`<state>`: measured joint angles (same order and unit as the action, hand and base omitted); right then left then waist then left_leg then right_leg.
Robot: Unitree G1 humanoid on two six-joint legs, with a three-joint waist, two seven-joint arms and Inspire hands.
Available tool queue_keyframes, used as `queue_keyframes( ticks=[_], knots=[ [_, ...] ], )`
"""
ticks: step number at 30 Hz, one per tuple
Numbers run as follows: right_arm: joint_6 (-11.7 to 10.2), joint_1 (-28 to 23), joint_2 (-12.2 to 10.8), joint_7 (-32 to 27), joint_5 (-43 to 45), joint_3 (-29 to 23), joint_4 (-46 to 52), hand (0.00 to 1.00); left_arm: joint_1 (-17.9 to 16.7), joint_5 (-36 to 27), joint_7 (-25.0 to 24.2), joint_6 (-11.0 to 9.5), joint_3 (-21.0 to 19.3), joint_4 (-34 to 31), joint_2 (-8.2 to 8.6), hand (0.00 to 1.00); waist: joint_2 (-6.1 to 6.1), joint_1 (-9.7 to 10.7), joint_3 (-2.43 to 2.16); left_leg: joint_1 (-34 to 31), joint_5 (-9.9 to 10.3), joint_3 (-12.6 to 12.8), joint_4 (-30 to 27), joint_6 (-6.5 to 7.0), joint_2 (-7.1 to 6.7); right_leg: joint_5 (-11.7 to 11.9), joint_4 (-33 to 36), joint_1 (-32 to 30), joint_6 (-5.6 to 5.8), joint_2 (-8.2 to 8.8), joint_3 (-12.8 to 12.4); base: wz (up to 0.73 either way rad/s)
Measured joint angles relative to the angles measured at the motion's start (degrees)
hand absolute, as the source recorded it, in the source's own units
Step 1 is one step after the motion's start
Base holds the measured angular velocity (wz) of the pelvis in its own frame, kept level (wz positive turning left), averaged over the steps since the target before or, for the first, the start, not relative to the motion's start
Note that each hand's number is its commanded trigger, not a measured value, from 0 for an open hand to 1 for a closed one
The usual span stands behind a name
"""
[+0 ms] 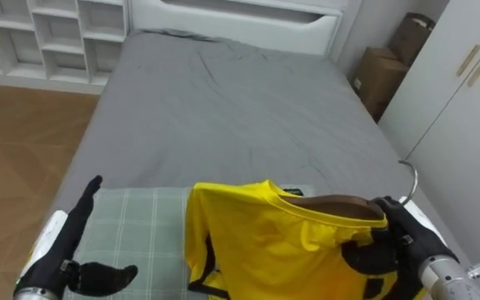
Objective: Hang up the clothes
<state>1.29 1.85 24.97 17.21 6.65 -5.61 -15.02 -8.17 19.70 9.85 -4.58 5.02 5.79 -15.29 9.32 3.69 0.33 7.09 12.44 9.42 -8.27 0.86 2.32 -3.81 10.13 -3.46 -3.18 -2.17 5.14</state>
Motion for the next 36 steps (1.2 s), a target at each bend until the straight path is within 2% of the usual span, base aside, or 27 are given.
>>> queue_keyframes(
  ticks=[2, 5, 7, 10, 12, 14, 15, 16, 17, 18, 19, 20, 21, 22, 23, 24, 25, 26, 29, 32, 33, 34, 35, 36],
  knots=[
    [0.0, -0.6, 0.0, 0.6, 0.0, 0.4, 0.0, 1.00, 0.0, 0.0, -1.3, 0.0, 0.5, 0.0, 0.09, 0.00, 0.11, -0.3, -0.08, -0.4, 0.1, 0.8, 0.0, 0.11, -0.03, 0.2, 0.0, -0.7, 0.10, -0.04, -0.4, -0.20],
    [0.0, -1.8, -0.1, 1.7, 0.1, 0.4, 0.0, 1.00, 0.0, 0.0, -3.3, 0.3, 0.6, 0.0, 0.00, 0.00, 0.76, -0.3, 0.03, -0.5, 0.1, 1.8, 0.0, 0.20, -0.05, 0.7, -0.2, -0.9, 0.17, -0.17, -1.2, -0.16],
    [0.0, -2.1, -0.1, 2.0, 0.0, 0.4, 0.0, 1.00, 0.0, 0.5, -3.4, 0.3, 1.0, -0.1, 0.07, 0.00, 1.37, 0.1, 0.02, -0.9, 0.4, 4.7, -0.2, 0.55, -0.03, 1.3, -0.2, -1.9, 0.30, -0.48, -2.2, -0.29],
    [0.0, -2.1, -0.2, 3.0, 0.2, 0.4, 0.1, 1.00, 0.1, 1.3, -3.8, 0.3, 1.7, -0.2, 0.56, 0.00, 1.92, 0.5, -0.03, -1.9, 0.9, 7.2, -1.3, 0.78, 0.04, 2.9, 0.1, -3.6, 0.21, -1.07, -3.8, -0.48],
    [0.0, -2.2, -0.2, 3.6, 0.1, 0.4, 0.2, 1.00, 0.1, 0.8, -3.9, 0.2, 2.2, -0.2, 0.56, 0.00, 2.18, 1.9, -0.06, -1.8, 1.3, 11.3, -1.6, 1.01, 0.20, 3.9, 0.5, -4.6, 0.32, -1.60, -5.6, -0.70],
    [0.0, -2.2, -0.5, 3.7, 0.0, 0.4, 0.8, 1.00, 0.2, 0.7, -4.0, 0.2, 2.9, -0.7, 0.55, 0.00, 2.34, 2.1, -0.04, -1.4, 1.6, 14.8, -1.6, 1.21, 0.63, 5.3, 0.3, -5.3, 0.02, -2.10, -5.9, -0.93],
    [0.0, -2.2, -0.7, 3.8, 0.0, 0.4, 1.7, 1.00, 0.6, 0.8, -4.0, 0.1, 3.0, -1.0, 0.57, 0.00, 2.30, 2.3, 0.02, -1.5, 2.0, 17.5, -1.7, 1.56, 0.85, 7.0, -0.9, -5.8, -0.36, -2.43, -4.3, -1.17],
    [0.0, -2.2, -1.1, 3.8, 0.0, 0.4, 2.2, 1.00, 1.4, 0.8, -4.0, 0.0, 3.2, -1.1, 0.57, 0.00, 1.91, 2.1, 0.27, -1.9, 2.7, 20.8, -1.8, 1.59, 1.91, 8.9, -2.6, -5.9, 0.44, -2.70, -1.0, -1.19],
    [0.0, -2.2, -1.4, 3.8, -0.1, 0.4, 2.2, 1.00, 1.8, 0.8, -4.1, -0.1, 3.3, -1.1, 0.63, 0.00, 1.22, 1.6, 0.78, -1.9, 3.1, 22.8, -2.3, 1.53, 2.68, 7.8, -1.6, -6.3, 1.43, -2.63, 1.4, -1.16],
    [0.1, -3.1, -1.5, 4.0, -0.1, 0.4, 2.2, 1.00, 2.3, 0.5, -4.3, -0.1, 4.2, -1.2, 0.93, 0.00, 0.46, 0.9, 0.73, -1.2, 3.5, 26.0, -2.5, 1.09, 3.83, 3.6, 4.0, -6.5, 2.43, -0.82, 7.0, -1.18],
    [0.0, -4.0, -1.5, 4.0, -0.1, 0.4, 2.1, 1.00, 2.3, 0.4, -4.7, -0.4, 5.2, -1.8, 0.93, 0.00, -0.19, 0.8, 0.64, 0.2, 3.7, 29.3, -2.0, 0.69, 4.09, 0.3, 8.7, -5.1, 2.83, 2.87, 10.9, -1.22],
    [0.0, -4.2, -1.5, 4.0, -0.1, 0.5, 2.0, 1.00, 2.3, 0.1, -5.1, -0.6, 5.4, -2.0, 0.90, 0.00, -0.21, 0.4, 0.63, 0.8, 4.0, 30.8, -2.1, 0.39, 4.01, -0.9, 9.8, -3.9, 3.70, 4.60, 11.7, -1.27],
    [0.0, -4.2, -2.0, 4.0, -0.1, 0.7, 1.8, 1.00, 2.3, 0.0, -5.7, -0.7, 5.4, -2.1, 0.91, 0.00, 0.12, 0.3, 0.42, 1.6, 4.6, 33.2, -3.2, -0.11, 3.91, -2.5, 9.5, -2.1, 5.02, 6.97, 12.1, -1.14],
    [0.0, -4.2, -2.8, 4.0, -0.1, 0.8, 1.7, 1.00, 2.6, 0.0, -6.5, -0.6, 5.2, -2.1, 0.92, 0.00, 0.56, 0.7, 0.43, 1.6, 5.1, 34.4, -5.1, -0.49, 4.04, -2.8, 7.8, -1.8, 4.92, 7.16, 12.6, -1.06],
    [0.0, -4.3, -2.9, 4.0, -0.1, 1.1, 1.7, 1.00, 2.6, 0.0, -6.9, -0.6, 5.0, -2.1, 0.98, 0.00, 0.61, 0.8, 0.42, 1.5, 5.1, 34.4, -5.8, -0.51, 4.16, -2.7, 7.1, -1.8, 4.61, 6.95, 13.0, -1.11],
    [0.0, -4.3, -2.9, 4.0, -0.1, 1.5, 1.6, 1.00, 2.5, 0.1, -7.6, -0.5, 4.8, -2.1, 1.11, 0.00, 0.46, 0.7, 0.41, 1.5, 5.1, 33.6, -7.4, -0.52, 4.70, -2.0, 5.6, -1.7, 3.48, 6.13, 12.1, -1.12],
    [0.0, -4.4, -2.9, 4.4, -0.1, 1.8, 1.5, 1.00, 2.6, 0.1, -8.4, -0.5, 4.6, -2.2, 1.17, 0.00, 0.36, 1.0, 0.38, 1.6, 5.1, 32.6, -8.3, -0.54, 5.28, -1.3, 4.5, -1.4, 2.43, 5.25, 12.5, -1.10],
    [0.0, -4.4, -3.0, 4.6, -0.1, 1.8, 1.5, 1.00, 2.6, 0.1, -8.5, -0.5, 4.6, -2.4, 1.21, 0.00, 0.38, 1.1, 0.38, 1.7, 5.1, 32.5, -8.5, -0.56, 5.55, -1.1, 4.2, -1.4, 2.17, 4.88, 12.4, -0.73],
    [0.0, -4.5, -2.9, 4.8, -0.1, 1.7, 1.5, 1.00, 3.5, -0.2, -9.4, -0.5, 4.9, -2.4, 1.15, 0.00, 0.35, 3.7, 0.32, 1.8, 5.5, 32.9, -9.7, -1.30, 6.94, -0.8, 3.5, -1.3, 1.59, 3.48, 12.5, -0.34],
    [-0.1, -4.6, -3.1, 4.8, -0.1, 2.5, 1.5, 1.00, 3.8, -1.8, -9.5, -0.6, 7.4, -2.4, 0.47, 0.00, -0.21, 4.1, 0.35, 2.3, 6.2, 32.9, -11.9, -2.49, 8.84, -1.2, 3.6, -1.0, 0.50, 1.91, 12.8, -0.34],
    [-0.1, -4.7, -3.1, 4.8, -0.1, 2.7, 1.5, 1.00, 3.8, -2.1, -9.6, -0.6, 8.4, -2.4, 0.47, 0.00, -0.47, 4.1, 0.43, 2.2, 6.7, 33.0, -13.6, -3.37, 9.86, -1.9, 4.1, -0.8, -0.73, 1.62, 13.8, -0.18],
    [-0.1, -4.8, -3.1, 5.0, 0.0, 2.7, 1.5, 1.00, 3.8, -2.2, -10.0, -0.7, 9.3, -2.4, 0.62, 0.00, -0.60, 4.1, 0.46, 2.1, 7.1, 33.2, -16.0, -3.94, 10.95, -3.1, 5.5, -0.9, -1.45, 1.60, 14.7, -0.12],
    [-0.1, -4.8, -3.1, 5.1, 0.0, 2.8, 1.5, 1.00, 3.8, -2.2, -10.4, -0.7, 9.5, -2.3, 0.57, 0.00, -0.59, 4.1, 0.46, 1.9, 7.1, 33.3, -17.6, -4.04, 11.57, -3.9, 6.1, -1.4, -1.75, 1.65, 14.6, -0.22],
    [-0.1, -4.5, -3.1, 5.3, 0.1, 2.9, 1.5, 1.00, 3.8, -2.2, -10.6, -0.7, 9.9, -2.3, 0.47, 0.00, -0.57, 3.9, 0.44, 1.4, 7.2, 33.8, -21.9, -4.17, 13.11, -5.6, 8.2, -1.8, -2.27, 1.62, 13.6, -0.37]
  ],
)
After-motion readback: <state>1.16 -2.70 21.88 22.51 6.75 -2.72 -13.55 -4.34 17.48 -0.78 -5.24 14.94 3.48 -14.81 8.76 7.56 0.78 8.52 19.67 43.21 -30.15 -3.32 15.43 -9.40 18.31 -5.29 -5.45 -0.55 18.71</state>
